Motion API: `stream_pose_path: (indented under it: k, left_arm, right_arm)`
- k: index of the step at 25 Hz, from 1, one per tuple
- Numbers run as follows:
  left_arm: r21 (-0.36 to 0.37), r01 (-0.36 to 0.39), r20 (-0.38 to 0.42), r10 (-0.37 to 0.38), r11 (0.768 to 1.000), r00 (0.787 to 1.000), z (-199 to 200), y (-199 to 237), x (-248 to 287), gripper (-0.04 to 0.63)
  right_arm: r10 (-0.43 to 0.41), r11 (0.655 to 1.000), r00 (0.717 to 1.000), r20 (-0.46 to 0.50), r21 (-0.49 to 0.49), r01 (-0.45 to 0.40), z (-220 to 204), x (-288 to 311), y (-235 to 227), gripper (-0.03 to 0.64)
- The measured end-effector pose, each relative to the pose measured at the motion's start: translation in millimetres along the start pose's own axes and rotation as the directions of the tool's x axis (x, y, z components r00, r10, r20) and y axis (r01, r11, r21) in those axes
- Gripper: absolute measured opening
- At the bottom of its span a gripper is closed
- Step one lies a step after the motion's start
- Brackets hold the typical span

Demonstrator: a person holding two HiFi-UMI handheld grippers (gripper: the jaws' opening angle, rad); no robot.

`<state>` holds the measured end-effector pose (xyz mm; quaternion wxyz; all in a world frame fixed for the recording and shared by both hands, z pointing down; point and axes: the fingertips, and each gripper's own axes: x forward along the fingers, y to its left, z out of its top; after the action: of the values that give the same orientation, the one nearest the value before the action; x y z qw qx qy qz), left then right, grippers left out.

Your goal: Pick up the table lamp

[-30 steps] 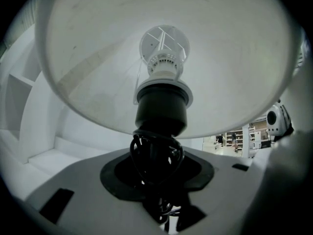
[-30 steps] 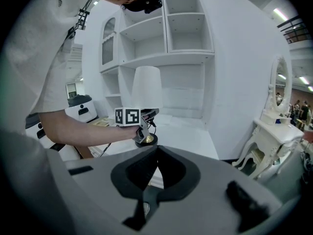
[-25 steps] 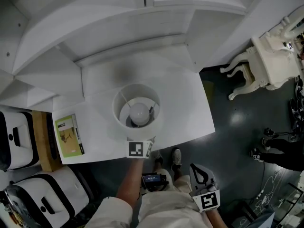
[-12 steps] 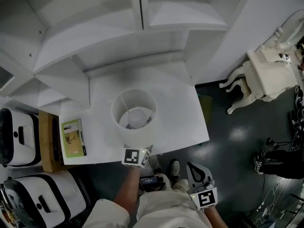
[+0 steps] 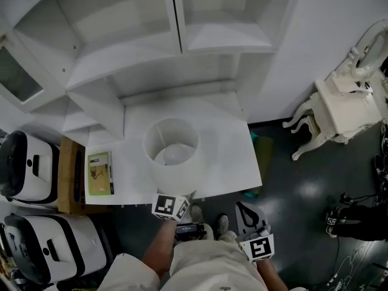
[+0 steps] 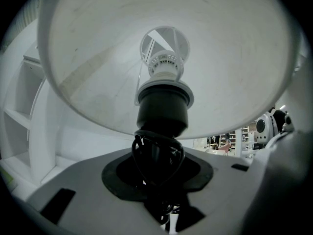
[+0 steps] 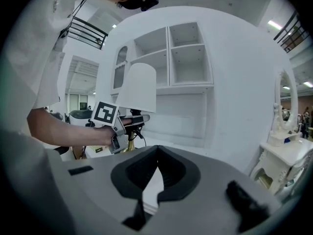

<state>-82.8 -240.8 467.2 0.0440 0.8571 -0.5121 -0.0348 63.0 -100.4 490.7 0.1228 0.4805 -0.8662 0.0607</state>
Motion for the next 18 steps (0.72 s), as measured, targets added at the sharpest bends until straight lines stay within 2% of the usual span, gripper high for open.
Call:
stream_pose_path:
  k: [7, 13, 18]
  left_arm:
    - [-0.020, -0.030, 0.007, 0.030, 0.999, 1.000, 31, -23, -21, 0.163]
    - [-0.004, -0.044, 0.012, 0.044, 0.999, 0.999, 48, -40, -40, 0.161]
    - [-0.025, -0.054, 0.023, 0.055, 0.998, 0.998, 61, -53, -55, 0.161]
  right_arm:
    - [0.059, 0.998, 0.996, 0.060, -0.017, -0.058, 15, -7, 3, 0.012]
    - [0.097, 0.995, 0.992, 0.080, -0.027, -0.095, 18, -14, 4, 0.012]
    - [0.118, 0.993, 0.989, 0.086, -0.027, -0.116, 19, -20, 3, 0.012]
